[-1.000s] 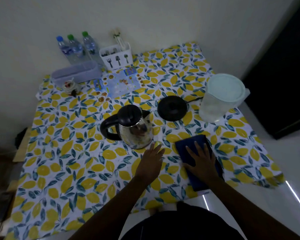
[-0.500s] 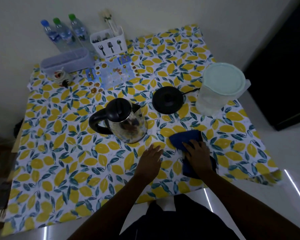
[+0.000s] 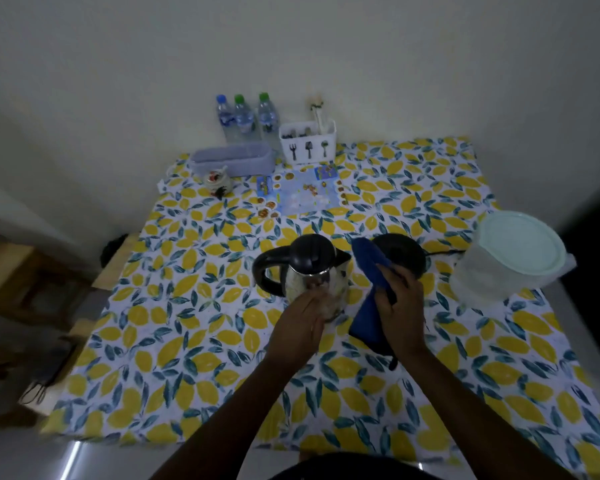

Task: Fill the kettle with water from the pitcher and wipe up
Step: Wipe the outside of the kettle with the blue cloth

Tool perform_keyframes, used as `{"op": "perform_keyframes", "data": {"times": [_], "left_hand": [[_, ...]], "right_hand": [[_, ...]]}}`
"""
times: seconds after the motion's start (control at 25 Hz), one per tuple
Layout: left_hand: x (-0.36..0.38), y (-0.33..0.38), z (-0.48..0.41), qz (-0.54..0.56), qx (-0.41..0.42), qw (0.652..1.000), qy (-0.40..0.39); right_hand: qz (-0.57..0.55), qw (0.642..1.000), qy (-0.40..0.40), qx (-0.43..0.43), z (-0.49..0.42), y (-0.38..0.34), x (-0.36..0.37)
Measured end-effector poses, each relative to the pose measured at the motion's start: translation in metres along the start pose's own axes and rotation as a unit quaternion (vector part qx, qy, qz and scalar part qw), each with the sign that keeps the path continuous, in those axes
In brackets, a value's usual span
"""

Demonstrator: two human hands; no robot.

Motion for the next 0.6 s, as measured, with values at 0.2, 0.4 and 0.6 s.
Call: {"op": "perform_keyframes", "data": {"times": [0.2,0.4,0.6], "left_hand": [[-0.067,-0.042,-0.037,-0.023,-0.149,0.982,0.114],[-0.078,-0.066,-0.057,0.079,-0.22,0.972,0.024],[-0.084,-0.074,-0.065,0.077,-0.23,0.969,0.039]], "right_hand": [[-0.042,0.994,-0.018,-0.097,-0.073,-0.09,0.012],[0.196,0.959,-0.182,-0.091,-0.079,-0.126,0.07],[0.234,0.942,-0.237,-0.038,-0.102,-0.126,0.087]]}}
Point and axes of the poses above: each hand's wrist, its own z-axis away from the middle knuckle, its own x-axis out of the palm, y = z × x, the point moved 3 cm from there along -z, towards the middle knuckle, and after that the axes turned 11 degrees about z, right-handed, at the moved point
